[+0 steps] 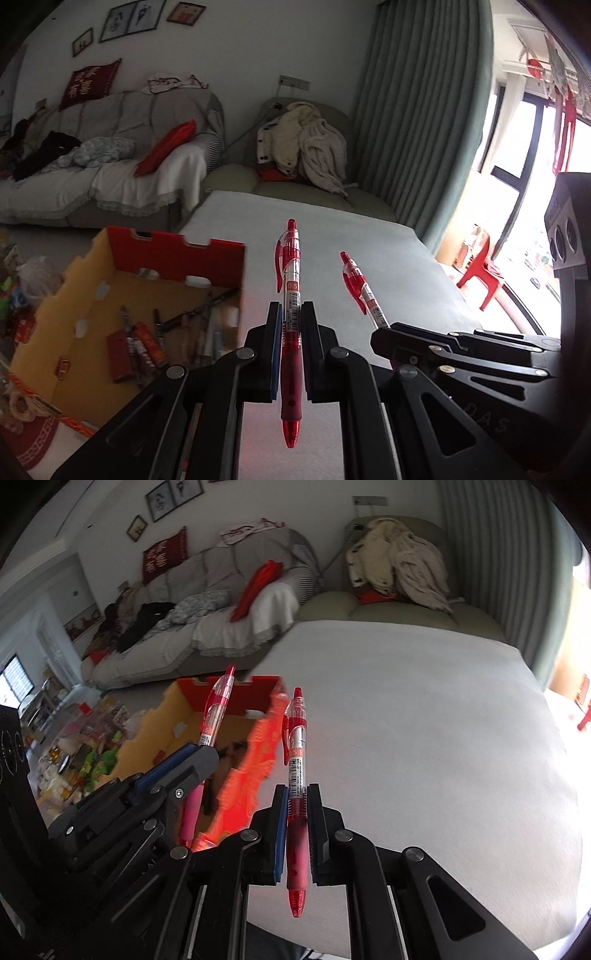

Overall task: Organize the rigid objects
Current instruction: 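Carry both red pens with both tools over the box, then open both tools to drop the red pens into the box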

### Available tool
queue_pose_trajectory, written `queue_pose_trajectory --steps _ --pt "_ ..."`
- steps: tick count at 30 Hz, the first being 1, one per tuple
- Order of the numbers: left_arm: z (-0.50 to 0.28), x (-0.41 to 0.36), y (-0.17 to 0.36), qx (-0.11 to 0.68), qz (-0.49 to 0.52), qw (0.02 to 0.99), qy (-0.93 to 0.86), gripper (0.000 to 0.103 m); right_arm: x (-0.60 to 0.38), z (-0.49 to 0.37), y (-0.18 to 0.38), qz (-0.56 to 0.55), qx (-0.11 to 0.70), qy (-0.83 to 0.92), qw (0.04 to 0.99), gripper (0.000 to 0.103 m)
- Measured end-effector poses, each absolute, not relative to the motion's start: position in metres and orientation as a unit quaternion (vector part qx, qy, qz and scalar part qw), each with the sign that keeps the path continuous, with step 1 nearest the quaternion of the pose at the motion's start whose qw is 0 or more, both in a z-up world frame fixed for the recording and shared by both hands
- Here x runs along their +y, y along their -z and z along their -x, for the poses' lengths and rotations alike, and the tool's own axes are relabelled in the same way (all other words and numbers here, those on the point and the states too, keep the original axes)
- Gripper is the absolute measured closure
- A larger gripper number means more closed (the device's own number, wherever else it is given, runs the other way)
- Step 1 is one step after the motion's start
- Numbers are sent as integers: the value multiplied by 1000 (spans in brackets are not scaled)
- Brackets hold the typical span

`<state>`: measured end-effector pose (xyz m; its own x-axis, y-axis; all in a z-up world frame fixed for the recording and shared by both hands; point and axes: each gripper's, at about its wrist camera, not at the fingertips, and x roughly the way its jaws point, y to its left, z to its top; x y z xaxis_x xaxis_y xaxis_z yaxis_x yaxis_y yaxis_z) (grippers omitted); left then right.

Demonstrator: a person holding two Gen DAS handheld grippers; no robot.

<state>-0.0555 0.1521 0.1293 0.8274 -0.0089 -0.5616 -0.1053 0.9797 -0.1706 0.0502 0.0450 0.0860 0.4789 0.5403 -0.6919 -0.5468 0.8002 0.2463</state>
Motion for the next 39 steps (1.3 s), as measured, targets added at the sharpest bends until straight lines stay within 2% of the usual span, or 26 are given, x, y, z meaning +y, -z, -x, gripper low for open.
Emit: queue_pose_trajectory --steps 20,34,37,38,39 --pt "78 272 -113 308 115 927 -179 93 161 -45 -84 46 396 -414 818 92" --pt "49 288 -71 362 116 904 -193 93 194 -71 -52 75 430 -406 803 92" --pt "38 290 -56 395 115 891 -190 92 199 -79 -37 84 453 -405 790 92" --pt "35 290 -51 405 116 887 -191 89 199 -82 -33 86 459 -404 786 92" --pt "33 290 -47 412 115 883 -193 72 200 -83 -28 94 463 -398 786 92"
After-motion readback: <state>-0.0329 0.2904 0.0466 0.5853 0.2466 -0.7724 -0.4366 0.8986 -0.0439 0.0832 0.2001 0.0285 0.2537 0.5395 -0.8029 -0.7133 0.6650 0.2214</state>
